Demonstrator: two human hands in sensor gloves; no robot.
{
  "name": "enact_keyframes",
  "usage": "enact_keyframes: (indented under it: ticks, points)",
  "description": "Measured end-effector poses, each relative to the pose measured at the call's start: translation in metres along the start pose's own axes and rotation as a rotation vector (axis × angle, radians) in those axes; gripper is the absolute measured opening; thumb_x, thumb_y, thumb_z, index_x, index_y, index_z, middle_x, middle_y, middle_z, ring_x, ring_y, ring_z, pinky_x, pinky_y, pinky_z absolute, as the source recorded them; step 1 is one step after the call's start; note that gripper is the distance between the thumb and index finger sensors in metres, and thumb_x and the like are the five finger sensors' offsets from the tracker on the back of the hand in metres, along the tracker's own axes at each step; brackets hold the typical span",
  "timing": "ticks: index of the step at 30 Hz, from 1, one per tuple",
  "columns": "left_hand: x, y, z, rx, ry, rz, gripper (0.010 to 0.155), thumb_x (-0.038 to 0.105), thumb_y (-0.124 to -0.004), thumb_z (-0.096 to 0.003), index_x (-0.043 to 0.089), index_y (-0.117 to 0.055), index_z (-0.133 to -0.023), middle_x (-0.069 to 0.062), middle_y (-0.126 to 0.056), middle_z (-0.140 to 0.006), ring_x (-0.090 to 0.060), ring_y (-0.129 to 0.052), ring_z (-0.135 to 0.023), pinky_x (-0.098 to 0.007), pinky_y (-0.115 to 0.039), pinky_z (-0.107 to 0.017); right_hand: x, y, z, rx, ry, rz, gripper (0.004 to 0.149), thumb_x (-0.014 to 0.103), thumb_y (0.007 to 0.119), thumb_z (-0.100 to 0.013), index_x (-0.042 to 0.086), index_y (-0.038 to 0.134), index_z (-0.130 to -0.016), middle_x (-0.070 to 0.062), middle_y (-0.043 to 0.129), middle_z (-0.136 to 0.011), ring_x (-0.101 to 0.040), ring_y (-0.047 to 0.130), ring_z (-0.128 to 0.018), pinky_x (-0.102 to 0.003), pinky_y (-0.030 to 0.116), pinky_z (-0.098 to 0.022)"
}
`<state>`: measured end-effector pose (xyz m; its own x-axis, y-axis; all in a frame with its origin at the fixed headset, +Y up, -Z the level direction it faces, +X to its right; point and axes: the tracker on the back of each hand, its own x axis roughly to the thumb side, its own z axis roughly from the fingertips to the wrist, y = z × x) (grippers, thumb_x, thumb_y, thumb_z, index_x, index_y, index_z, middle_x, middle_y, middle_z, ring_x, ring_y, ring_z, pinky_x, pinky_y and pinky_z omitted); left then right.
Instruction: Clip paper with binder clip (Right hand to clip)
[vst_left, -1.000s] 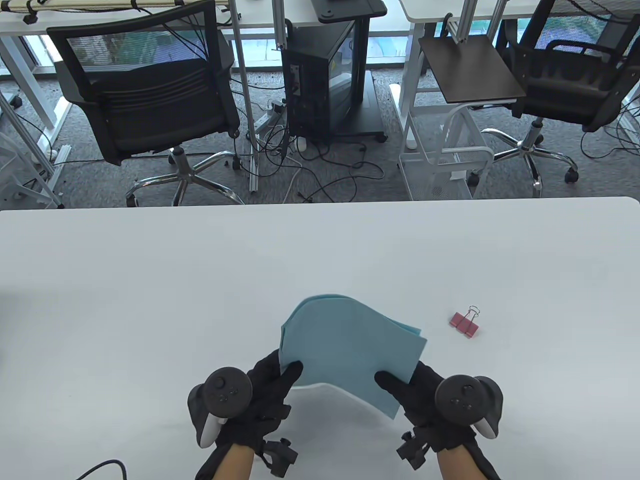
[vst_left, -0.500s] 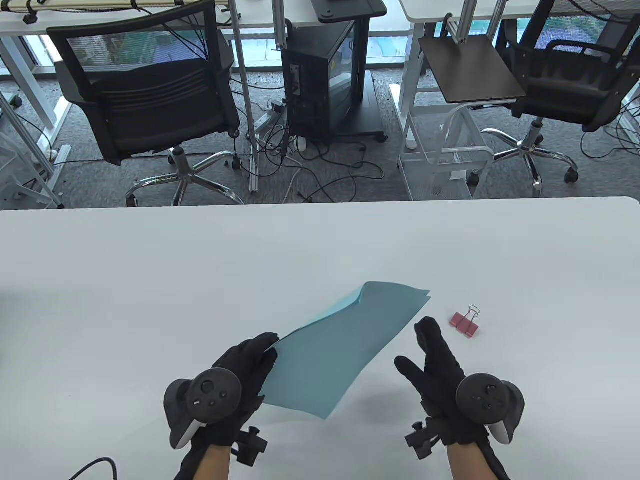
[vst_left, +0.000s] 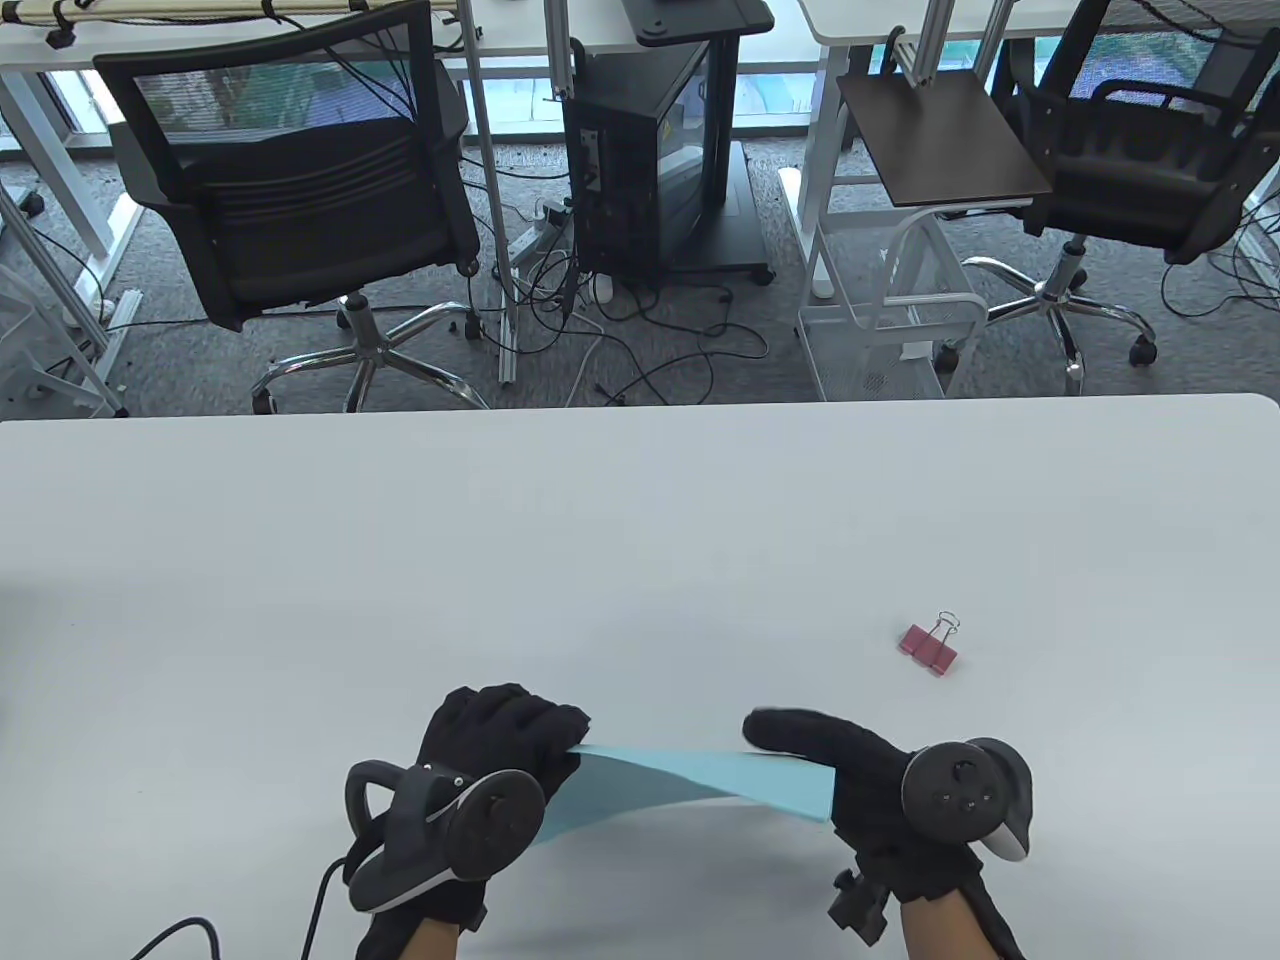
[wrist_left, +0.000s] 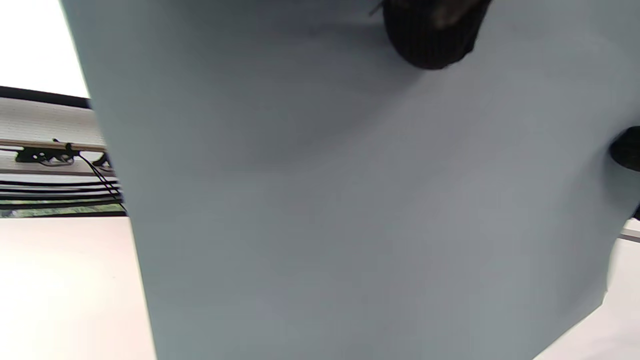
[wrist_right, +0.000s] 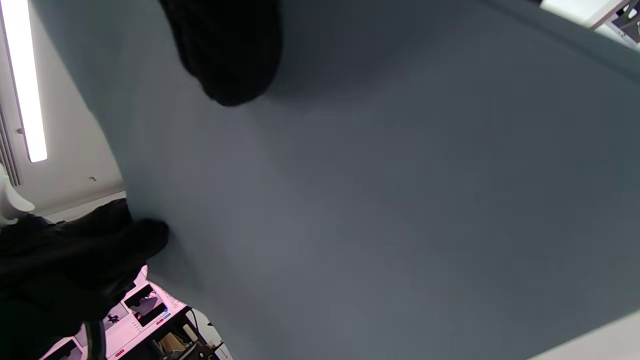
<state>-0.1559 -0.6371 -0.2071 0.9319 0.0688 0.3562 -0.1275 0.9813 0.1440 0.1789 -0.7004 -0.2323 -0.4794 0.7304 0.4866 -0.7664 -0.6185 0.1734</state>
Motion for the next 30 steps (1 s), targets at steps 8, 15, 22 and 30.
enact_keyframes:
  ticks: [8,15,22,30]
  points:
    - [-0.069,-0.036,0.009,0.092,0.241,0.863,0.106,0.067,-0.071,-0.0489,0.009,-0.017,-0.12,-0.021,-0.033,-0.128,-0.057,-0.038,-0.112,-0.074,-0.033,-0.076,-0.017,-0.027,0.01,-0.166,0.007,-0.196,0.041,0.027,0.076,-0.057,0.016,0.077,-0.097,-0.008,0.095,-0.086,-0.03,0.099,-0.068,-0.051,0.082,-0.051]
    - [-0.061,-0.068,-0.003,0.043,0.22,1.152,0.044,0.041,-0.071,-0.0615,0.031,-0.066,-0.104,0.009,-0.088,-0.097,-0.021,-0.095,-0.082,-0.043,-0.08,-0.066,-0.014,-0.017,0.008,-0.219,0.052,-0.126,0.045,0.026,0.075,-0.058,0.012,0.073,-0.101,-0.013,0.091,-0.091,-0.035,0.096,-0.072,-0.054,0.08,-0.053]
    - [-0.036,-0.058,-0.001,0.293,0.127,1.0,0.042,0.041,-0.065,-0.0618,0.041,-0.058,-0.103,0.015,-0.077,-0.105,-0.017,-0.085,-0.095,-0.044,-0.072,-0.074,0.015,-0.016,0.009,-0.372,-0.041,0.057,0.046,0.027,0.074,-0.058,0.017,0.069,-0.102,-0.01,0.086,-0.096,-0.032,0.093,-0.079,-0.053,0.078,-0.059]
    - [-0.052,-0.085,-0.007,0.101,0.182,1.073,0.041,0.039,-0.067,-0.0617,0.039,-0.064,-0.102,0.011,-0.081,-0.104,-0.021,-0.089,-0.092,-0.045,-0.076,-0.071,-0.022,-0.007,0.006,-0.268,0.128,0.039,0.043,0.025,0.076,-0.057,0.015,0.074,-0.099,-0.013,0.088,-0.094,-0.034,0.094,-0.077,-0.051,0.081,-0.054]
